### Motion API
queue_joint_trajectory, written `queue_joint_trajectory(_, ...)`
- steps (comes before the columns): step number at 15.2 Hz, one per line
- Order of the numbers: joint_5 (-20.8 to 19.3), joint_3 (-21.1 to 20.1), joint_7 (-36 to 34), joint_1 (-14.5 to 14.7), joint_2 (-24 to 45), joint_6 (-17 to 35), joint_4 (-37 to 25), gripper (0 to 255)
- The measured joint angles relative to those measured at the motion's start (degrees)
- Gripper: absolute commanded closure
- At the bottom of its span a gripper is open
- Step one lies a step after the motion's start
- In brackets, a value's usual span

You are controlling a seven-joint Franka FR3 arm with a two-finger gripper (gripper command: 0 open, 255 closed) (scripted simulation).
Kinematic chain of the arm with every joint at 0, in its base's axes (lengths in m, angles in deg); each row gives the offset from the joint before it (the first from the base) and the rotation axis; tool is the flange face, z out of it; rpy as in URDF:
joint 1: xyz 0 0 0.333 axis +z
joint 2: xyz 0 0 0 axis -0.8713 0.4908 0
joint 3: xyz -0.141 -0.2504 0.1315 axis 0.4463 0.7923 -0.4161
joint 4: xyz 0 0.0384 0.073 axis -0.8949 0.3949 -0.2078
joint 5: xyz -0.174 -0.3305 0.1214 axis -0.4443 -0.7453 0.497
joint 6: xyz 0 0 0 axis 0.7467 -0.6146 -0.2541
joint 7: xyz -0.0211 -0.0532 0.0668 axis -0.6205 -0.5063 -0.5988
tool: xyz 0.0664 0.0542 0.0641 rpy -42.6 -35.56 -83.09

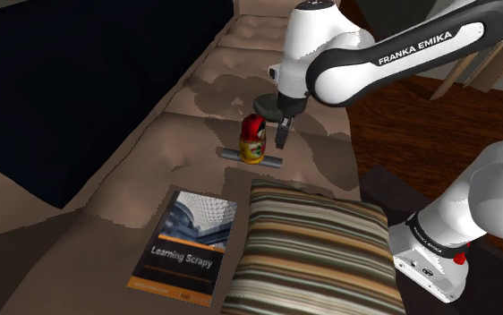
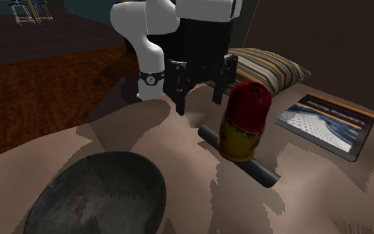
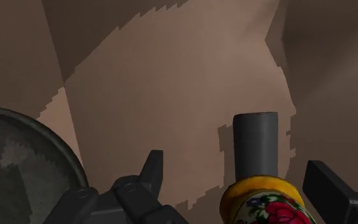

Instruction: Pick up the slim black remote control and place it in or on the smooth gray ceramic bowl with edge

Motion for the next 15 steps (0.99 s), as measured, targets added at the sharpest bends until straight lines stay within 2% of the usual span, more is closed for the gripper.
queue_joint_trajectory(5, -2.4, -2.3, 1.2, 2.0, 7.9, 4.2, -3.3, 0)
queue_joint_trajectory(11, -4.4, -2.1, 0.3, 2.0, 8.8, 9.5, -2.8, 0)
queue_joint_trajectory(15, -4.7, -2.0, 0.1, 1.9, 11.7, 10.2, -2.3, 0)
